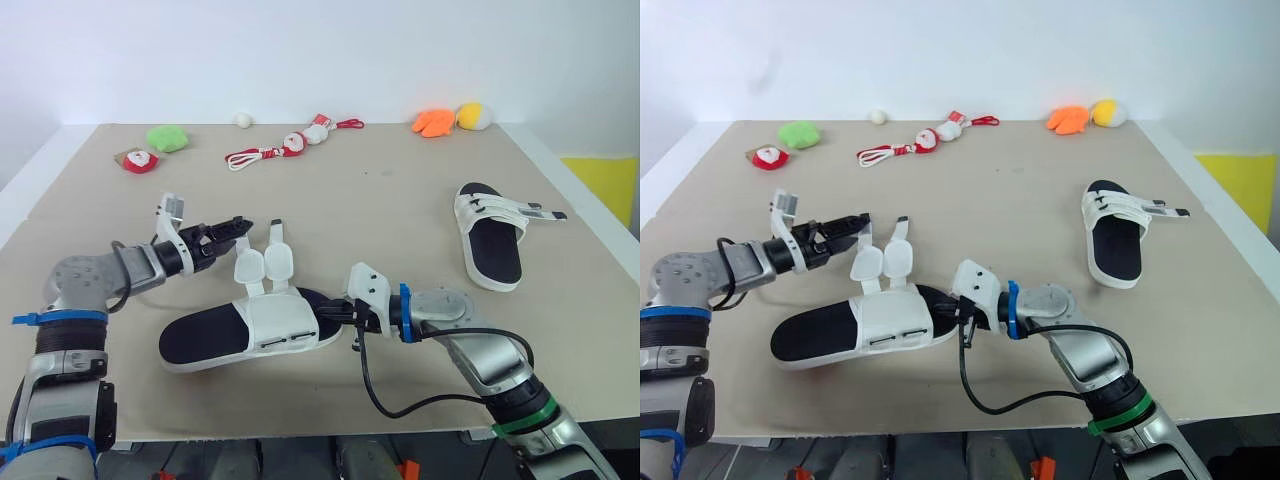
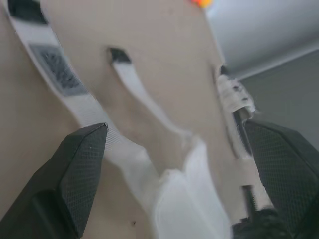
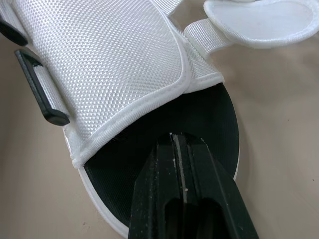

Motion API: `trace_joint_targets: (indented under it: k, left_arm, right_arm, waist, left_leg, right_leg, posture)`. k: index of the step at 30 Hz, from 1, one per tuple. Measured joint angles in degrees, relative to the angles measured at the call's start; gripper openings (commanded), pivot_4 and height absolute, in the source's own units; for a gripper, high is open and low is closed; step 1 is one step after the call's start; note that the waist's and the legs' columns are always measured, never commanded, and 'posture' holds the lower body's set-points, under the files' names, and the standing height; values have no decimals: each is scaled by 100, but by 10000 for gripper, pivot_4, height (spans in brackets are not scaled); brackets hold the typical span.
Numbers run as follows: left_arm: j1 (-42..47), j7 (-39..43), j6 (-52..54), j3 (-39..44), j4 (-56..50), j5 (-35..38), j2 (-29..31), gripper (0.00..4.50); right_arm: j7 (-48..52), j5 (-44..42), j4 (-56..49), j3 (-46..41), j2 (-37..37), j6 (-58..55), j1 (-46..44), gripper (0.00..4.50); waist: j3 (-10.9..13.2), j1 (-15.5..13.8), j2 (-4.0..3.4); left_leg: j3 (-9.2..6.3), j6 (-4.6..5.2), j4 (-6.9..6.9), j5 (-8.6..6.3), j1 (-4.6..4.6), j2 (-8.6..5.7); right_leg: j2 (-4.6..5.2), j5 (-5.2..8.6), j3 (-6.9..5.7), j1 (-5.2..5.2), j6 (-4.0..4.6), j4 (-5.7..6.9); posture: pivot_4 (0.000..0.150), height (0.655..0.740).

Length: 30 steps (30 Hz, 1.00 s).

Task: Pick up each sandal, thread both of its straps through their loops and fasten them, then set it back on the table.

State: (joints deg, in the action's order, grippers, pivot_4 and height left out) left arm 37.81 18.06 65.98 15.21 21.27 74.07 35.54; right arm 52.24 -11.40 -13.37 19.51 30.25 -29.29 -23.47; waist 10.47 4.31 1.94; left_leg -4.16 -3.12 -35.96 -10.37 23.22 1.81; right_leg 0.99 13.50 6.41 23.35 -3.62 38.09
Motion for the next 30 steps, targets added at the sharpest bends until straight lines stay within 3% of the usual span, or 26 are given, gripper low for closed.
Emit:
trace_joint_targets:
  k: [6,12,20,23,27,30]
  left_arm:
    - [-401,-250,875,516,-70,249,101,45000]
    - [-387,-518,1019,608,7,189,-381,45000]
    - [542,-112,-57,495,1373,-1052,-933,45000]
    - [623,82,-268,475,1498,-1299,-965,38718]
    - [658,705,-862,248,1540,-1922,-957,22031]
    - [521,1501,-1454,-225,803,-2466,-873,7917]
  right_arm:
    - [136,-30,83,-23,54,29,-53,810]
    - [153,-33,146,-5,41,-9,-129,810]
    - [151,-70,126,9,21,-94,-171,810]
    - [152,-77,109,9,22,-109,-170,0]
    - [135,-78,3,0,37,-164,-138,0]
    - [128,-78,-55,-6,49,-198,-117,0]
  waist:
    - [-1,2,4]
    - [-2,2,6]
    - [0,5,10]
    - [0,10,10]
    - [0,8,10]
    - [4,9,15]
  left_leg:
    - [-5,-3,13,0,-2,-3]
    - [-6,-21,13,11,-2,-6]
    - [-6,-24,27,12,2,-12]
    - [-6,-26,41,11,1,-12]
    - [-7,-28,55,9,4,-12]
    - [-7,-35,57,6,10,-9]
  right_leg:
    - [3,7,-1,0,-1,-3]
    - [5,2,-2,1,-5,-3]
    - [8,3,-2,3,-4,-13]
    - [9,3,-2,5,-7,-17]
    - [8,4,-3,10,-25,-18]
    - [8,4,-2,13,-25,-25]
  posture:
    - [1500,7400]
    - [1500,7400]
    - [1500,7400]
    - [1500,7400]
    - [1500,7400]
    - [1500,7400]
